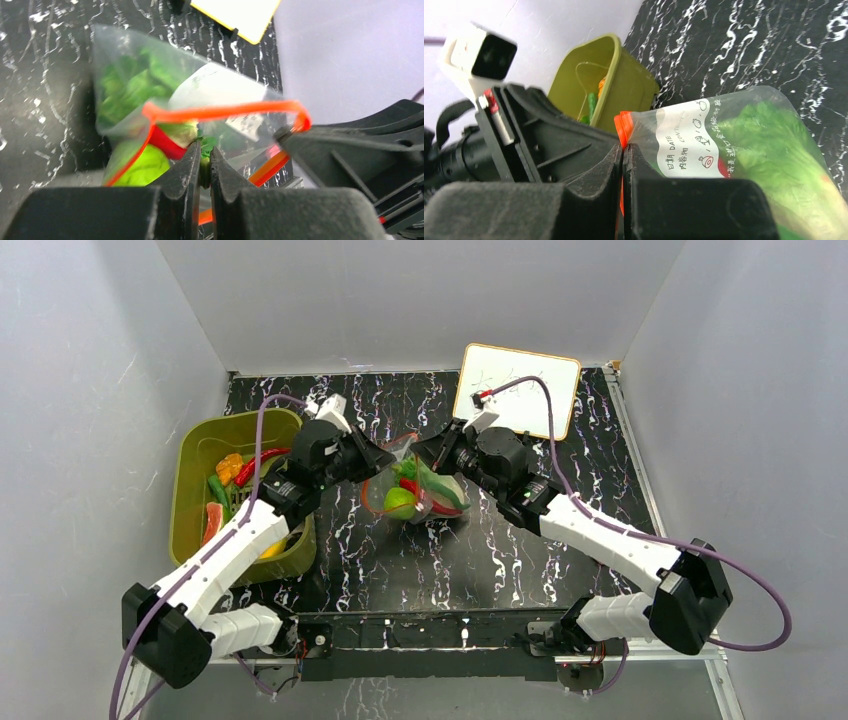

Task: Place the food in the zip-top bag and seal the zipper
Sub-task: Adjust the zipper food storage bag at the center of the board.

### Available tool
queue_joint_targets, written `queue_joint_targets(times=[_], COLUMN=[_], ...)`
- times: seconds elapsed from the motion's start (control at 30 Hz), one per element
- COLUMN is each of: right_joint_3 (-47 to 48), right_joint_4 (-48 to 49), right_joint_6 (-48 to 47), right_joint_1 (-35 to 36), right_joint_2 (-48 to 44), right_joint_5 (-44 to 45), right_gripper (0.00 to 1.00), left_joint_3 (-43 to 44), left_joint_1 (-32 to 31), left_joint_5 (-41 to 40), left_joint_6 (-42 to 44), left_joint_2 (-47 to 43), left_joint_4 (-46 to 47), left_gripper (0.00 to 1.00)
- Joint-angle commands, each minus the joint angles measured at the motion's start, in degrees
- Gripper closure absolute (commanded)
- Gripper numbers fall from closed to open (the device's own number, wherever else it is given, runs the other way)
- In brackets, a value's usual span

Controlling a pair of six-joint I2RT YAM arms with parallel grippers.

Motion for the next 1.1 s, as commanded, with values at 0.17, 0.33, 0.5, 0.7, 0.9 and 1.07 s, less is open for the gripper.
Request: queue_joint_targets(times=[0.17, 0.33, 0.5, 0.7, 0.9, 1.07], right_joint_3=[4.55, 4.38, 4.8, 4.42, 2.74, 3.41], right_joint_4=[6.34, 7.03, 7.73, 9.73, 11.28, 11.35], right_joint_6=[-5.27, -4.5, -2.36, -0.68, 0.32, 0.15], right_joint_1=[-0.14, -0.1, -0.14, -0.13, -0.16, -0.12], right_joint_2=[-0.31, -0.46, -0.7, -1.71, -1.47, -1.21], right_joint_5=[-10.98, -9.75, -7.69, -10.26, -12.09, -12.03], right_gripper=[1.0, 1.0, 1.0, 1.0, 1.0, 1.0], left_joint_3=[13.67, 15.42, 17.5, 18.24, 12.89, 10.4], left_joint_1=[-0.15, -0.14, -0.01, 1.57, 2.75, 2.75], left_joint_5=[14.61, 18.15, 25.16, 20.11, 22.56, 20.89], left_joint_6=[9.53, 9.51, 9.28, 14.44, 10.74, 9.79], left_joint_2=[8.18, 7.77, 8.1, 10.5, 12.8, 16.53], left_joint_4=[-6.48, -8.85, -9.84, -16.99, -9.26, -6.81], left_gripper=[1.0, 1.0, 1.0, 1.0, 1.0, 1.0])
